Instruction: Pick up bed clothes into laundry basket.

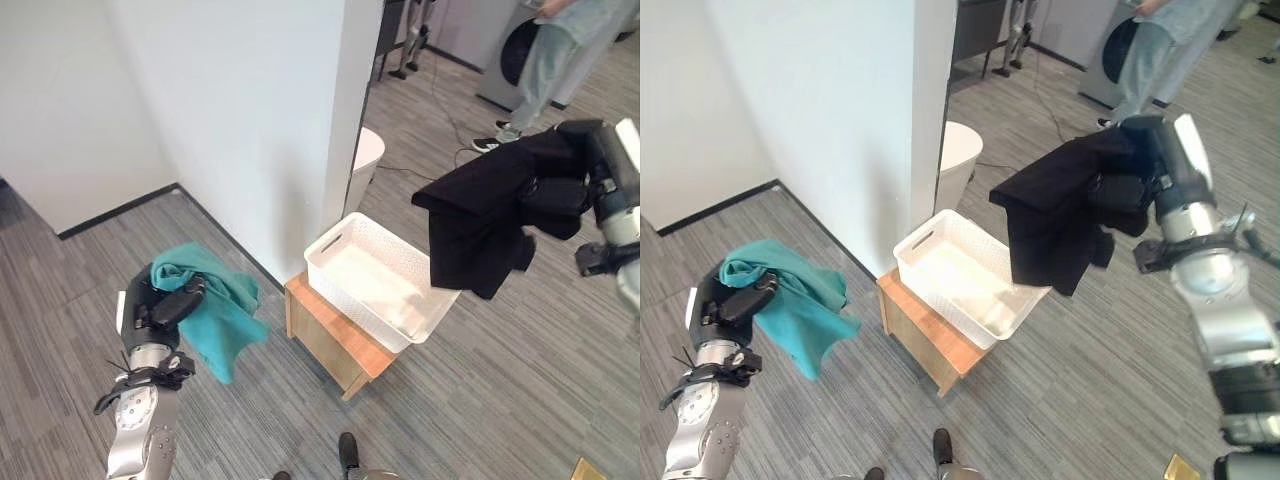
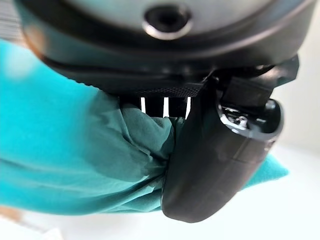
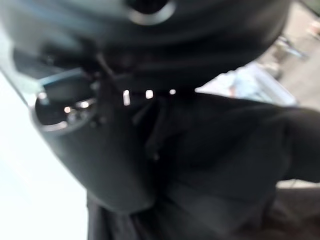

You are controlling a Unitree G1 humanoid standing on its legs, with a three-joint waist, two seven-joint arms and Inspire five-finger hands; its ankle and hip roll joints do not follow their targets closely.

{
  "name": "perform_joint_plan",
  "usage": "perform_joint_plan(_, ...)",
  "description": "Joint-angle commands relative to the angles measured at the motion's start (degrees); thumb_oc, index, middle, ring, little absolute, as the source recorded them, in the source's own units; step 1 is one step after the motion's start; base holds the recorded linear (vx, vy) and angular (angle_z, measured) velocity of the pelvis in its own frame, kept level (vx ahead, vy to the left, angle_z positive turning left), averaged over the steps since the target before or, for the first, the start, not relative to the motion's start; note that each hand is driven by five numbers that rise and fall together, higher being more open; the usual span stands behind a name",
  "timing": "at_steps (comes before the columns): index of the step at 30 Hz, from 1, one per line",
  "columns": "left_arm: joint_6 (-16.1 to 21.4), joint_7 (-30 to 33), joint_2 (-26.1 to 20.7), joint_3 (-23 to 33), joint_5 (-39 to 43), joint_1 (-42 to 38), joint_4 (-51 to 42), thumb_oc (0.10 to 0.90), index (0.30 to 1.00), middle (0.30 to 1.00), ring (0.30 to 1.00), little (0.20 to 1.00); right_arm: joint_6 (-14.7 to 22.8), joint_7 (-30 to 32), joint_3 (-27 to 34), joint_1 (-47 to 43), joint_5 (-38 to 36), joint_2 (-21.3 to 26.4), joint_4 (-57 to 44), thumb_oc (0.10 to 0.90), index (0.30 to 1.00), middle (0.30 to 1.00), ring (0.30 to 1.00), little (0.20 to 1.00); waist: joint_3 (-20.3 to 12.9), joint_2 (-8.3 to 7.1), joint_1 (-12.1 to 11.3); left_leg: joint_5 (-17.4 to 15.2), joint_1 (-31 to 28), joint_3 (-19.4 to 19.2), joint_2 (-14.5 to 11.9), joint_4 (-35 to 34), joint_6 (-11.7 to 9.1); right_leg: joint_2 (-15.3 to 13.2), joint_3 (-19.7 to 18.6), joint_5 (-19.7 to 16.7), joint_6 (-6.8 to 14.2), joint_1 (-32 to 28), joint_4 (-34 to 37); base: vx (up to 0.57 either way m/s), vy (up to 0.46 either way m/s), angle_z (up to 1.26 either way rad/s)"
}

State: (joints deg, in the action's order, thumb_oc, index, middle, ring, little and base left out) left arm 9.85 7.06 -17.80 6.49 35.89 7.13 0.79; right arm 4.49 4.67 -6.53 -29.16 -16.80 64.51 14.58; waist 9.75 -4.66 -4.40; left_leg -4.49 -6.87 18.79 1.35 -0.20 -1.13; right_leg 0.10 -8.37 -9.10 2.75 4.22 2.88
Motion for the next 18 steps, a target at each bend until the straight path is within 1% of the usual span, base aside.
perform_joint_plan(1,5.91,-2.85,-5.93,-0.12,1.57,-0.18,-5.26,0.400,0.300,0.300,0.300,0.300,3.66,1.45,-3.61,-13.88,3.39,6.13,2.05,0.400,0.300,0.300,0.300,0.300,-6.48,-2.55,-0.97,4.48,3.86,-0.61,3.26,-3.42,-0.40,-1.85,-0.54,6.05,5.88,-2.23,0.33,0.03,-0.074,0.20)
perform_joint_plan(3,5.81,-3.05,-6.69,-0.38,1.58,-0.04,-5.35,0.400,0.300,0.300,0.300,0.300,2.89,0.69,-8.28,-16.56,8.31,7.37,3.66,0.400,0.300,0.300,0.300,0.300,-6.59,-2.69,-1.29,4.70,3.95,0.12,2.86,-3.70,-0.75,-1.59,0.38,6.31,5.44,-2.65,0.84,0.04,-0.063,0.06)
perform_joint_plan(4,5.84,-3.05,-6.57,-0.31,1.58,-0.01,-5.32,0.400,0.300,0.300,0.300,0.300,2.93,0.75,-8.90,-17.18,8.41,7.30,3.92,0.400,0.300,0.300,0.300,0.300,-6.61,-2.57,-1.12,4.71,3.92,0.18,2.83,-3.74,-0.77,-1.58,0.44,6.32,5.42,-2.69,0.87,0.04,-0.062,0.03)
perform_joint_plan(5,5.77,-3.10,-7.14,-0.79,1.55,0.06,-5.41,0.400,0.300,0.300,0.300,0.300,2.10,0.74,-11.52,-18.66,12.95,8.21,5.13,0.400,0.300,0.300,0.300,0.300,-6.64,-2.70,-1.43,4.85,4.07,0.61,2.66,-3.89,-0.94,-1.47,0.98,6.58,5.15,-2.98,1.07,0.02,-0.031,0.07)
perform_joint_plan(6,5.78,-3.08,-6.99,-0.72,1.55,0.09,-5.40,0.400,0.300,0.300,0.300,0.300,2.13,0.80,-12.16,-19.30,13.06,8.15,5.38,0.400,0.300,0.300,0.300,0.300,-6.65,-2.55,-1.27,4.87,4.06,0.67,2.65,-3.92,-0.95,-1.47,1.04,6.60,5.13,-2.99,1.06,0.02,-0.048,0.11)
perform_joint_plan(8,5.98,-3.26,-8.27,-1.35,1.17,-0.12,-5.44,0.400,0.300,0.300,0.300,0.300,1.14,1.16,-18.32,-23.23,21.77,10.15,8.25,0.400,0.300,0.300,0.300,0.300,-6.51,-2.57,-1.37,5.13,4.30,1.37,2.53,-4.09,-1.29,-1.26,1.75,7.02,4.90,-2.97,0.88,0.00,-0.040,0.10)
perform_joint_plan(9,6.15,-3.22,-8.91,-2.09,1.26,-0.34,-5.62,0.400,0.300,0.300,0.300,0.300,0.54,1.61,-21.26,-25.37,25.17,9.95,10.65,0.400,0.300,0.300,0.300,0.300,-6.40,-2.44,-1.54,5.32,4.47,1.77,2.50,-4.16,-1.45,-1.24,2.12,7.33,4.72,-3.05,0.82,0.00,-0.031,0.06)
perform_joint_plan(10,6.17,-3.22,-8.65,-1.93,1.27,-0.30,-5.58,0.400,0.300,0.300,0.300,0.300,0.62,1.71,-22.50,-26.61,25.15,9.80,11.10,0.400,0.300,0.300,0.300,0.300,-6.40,-2.21,-1.24,5.33,4.48,1.85,2.51,-4.15,-1.46,-1.25,2.20,7.36,4.71,-3.06,0.80,0.00,-0.026,0.12)
perform_joint_plan(11,6.44,-3.23,-8.90,-2.39,1.48,-0.58,-5.73,0.400,0.300,0.300,0.300,0.300,0.42,2.17,-24.32,-27.91,26.77,9.29,13.05,0.400,0.300,0.300,0.300,0.300,-6.36,-2.12,-1.38,5.51,4.62,2.18,2.51,-4.22,-1.56,-1.23,2.51,7.57,4.63,-3.14,0.84,0.00,-0.019,0.22)
perform_joint_plan(12,6.57,-3.10,-9.25,-2.56,1.67,-0.85,-5.64,0.400,0.300,0.300,0.300,0.300,-0.04,2.08,-27.02,-29.29,30.72,9.11,14.16,0.400,0.300,0.300,0.300,0.300,-6.35,-1.95,-1.52,5.77,4.89,2.66,2.52,-4.26,-1.80,-1.28,2.82,7.84,4.64,-3.27,0.86,0.01,-0.016,0.30)
perform_joint_plan(15,6.38,-3.17,-9.09,-2.65,1.42,-0.82,-4.74,0.400,0.300,0.300,0.300,0.300,-0.26,1.68,-30.99,-30.43,40.60,10.46,12.45,0.400,0.300,0.300,0.300,0.300,-6.36,-1.36,-0.98,6.19,5.24,3.32,2.72,-4.48,-2.11,-1.25,3.12,8.36,4.62,-3.36,0.70,0.02,-0.002,0.25)
perform_joint_plan(17,6.40,-3.26,-8.89,-3.06,1.18,-0.90,-4.29,0.400,0.300,0.300,0.300,0.300,-0.26,1.05,-31.90,-30.09,44.68,10.60,12.35,0.400,0.300,0.300,0.300,0.300,-6.36,-0.93,-0.77,6.48,5.41,3.79,2.80,-4.62,-2.32,-1.35,3.52,8.74,4.61,-3.51,0.57,0.01,0.003,0.15)
perform_joint_plan(18,6.43,-3.27,-8.84,-3.08,1.19,-0.92,-4.24,0.400,0.300,0.300,0.300,0.300,-0.26,1.06,-32.00,-30.17,44.77,10.57,12.39,0.400,0.300,0.300,0.300,0.300,-6.39,-0.88,-0.68,6.50,5.42,3.87,2.81,-4.63,-2.33,-1.36,3.60,8.78,4.61,-3.50,0.55,0.00,0.003,0.13)
